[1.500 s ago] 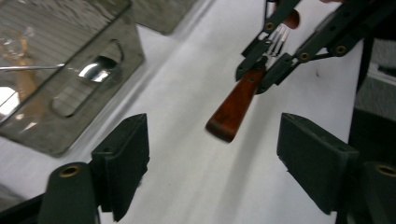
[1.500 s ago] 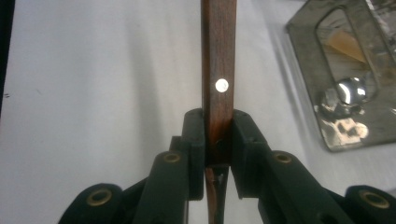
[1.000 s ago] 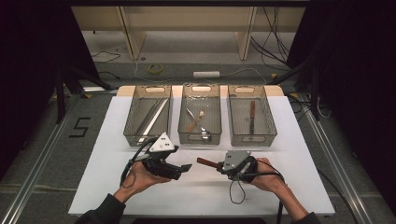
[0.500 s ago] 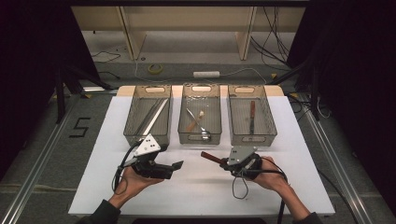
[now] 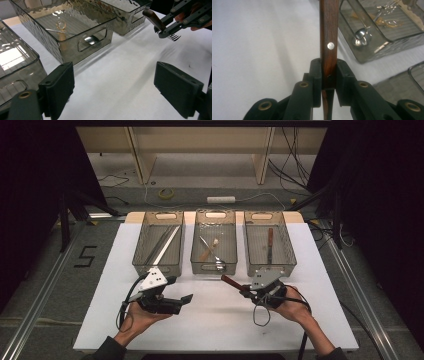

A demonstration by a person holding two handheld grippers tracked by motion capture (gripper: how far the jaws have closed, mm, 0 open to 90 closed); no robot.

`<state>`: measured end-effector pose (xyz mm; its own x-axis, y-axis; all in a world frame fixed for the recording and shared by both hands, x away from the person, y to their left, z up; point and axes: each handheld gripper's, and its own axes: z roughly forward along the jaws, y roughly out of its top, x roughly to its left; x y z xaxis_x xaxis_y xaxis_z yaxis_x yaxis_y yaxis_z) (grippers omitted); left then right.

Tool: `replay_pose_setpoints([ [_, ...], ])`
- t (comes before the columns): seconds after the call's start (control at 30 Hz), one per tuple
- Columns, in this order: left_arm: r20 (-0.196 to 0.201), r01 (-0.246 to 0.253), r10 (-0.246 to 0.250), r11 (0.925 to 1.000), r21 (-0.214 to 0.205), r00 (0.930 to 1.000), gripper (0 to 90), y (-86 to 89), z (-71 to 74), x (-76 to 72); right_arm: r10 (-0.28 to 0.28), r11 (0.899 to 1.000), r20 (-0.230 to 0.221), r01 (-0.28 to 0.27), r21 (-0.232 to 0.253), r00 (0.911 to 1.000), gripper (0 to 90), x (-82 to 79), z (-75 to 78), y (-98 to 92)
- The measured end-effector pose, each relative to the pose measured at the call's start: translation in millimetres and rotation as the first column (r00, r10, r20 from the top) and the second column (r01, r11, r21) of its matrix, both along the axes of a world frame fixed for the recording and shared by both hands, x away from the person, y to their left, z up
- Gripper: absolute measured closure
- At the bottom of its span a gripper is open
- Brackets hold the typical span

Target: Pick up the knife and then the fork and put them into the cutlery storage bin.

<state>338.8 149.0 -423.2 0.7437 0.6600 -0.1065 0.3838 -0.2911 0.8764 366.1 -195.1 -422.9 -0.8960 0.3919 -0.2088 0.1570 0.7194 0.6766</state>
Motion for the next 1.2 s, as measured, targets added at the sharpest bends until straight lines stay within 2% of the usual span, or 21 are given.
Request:
replay_pose_setpoints([
  [0.33,0.000,-0.010,0.010,0.9999,-0.005,1.0000,16.2,3.4,-1.6,-2.1,-0.064,0.996,-0.025,0.065,0.054,0.9977,77.8,5.5,5.0,-12.5],
  [0.63,0.008,-0.015,0.015,0.9999,-0.005,0.9999,16.2,5.2,-2.1,-3.7,-0.114,0.988,-0.031,0.117,0.096,0.9929,77.7,8.6,11.5,-23.7],
  [0.87,0.004,-0.020,0.020,0.9998,-0.001,0.9998,16.2,6.0,-2.6,-4.4,-0.159,0.975,-0.036,0.163,0.148,0.9865,77.8,12.1,16.0,-33.0],
  [1.2,0.016,-0.032,0.032,0.9994,-0.012,0.9994,16.1,9.7,-1.4,-5.7,-0.211,0.957,-0.044,0.216,0.192,0.9765,77.8,16.6,20.7,-43.4],
])
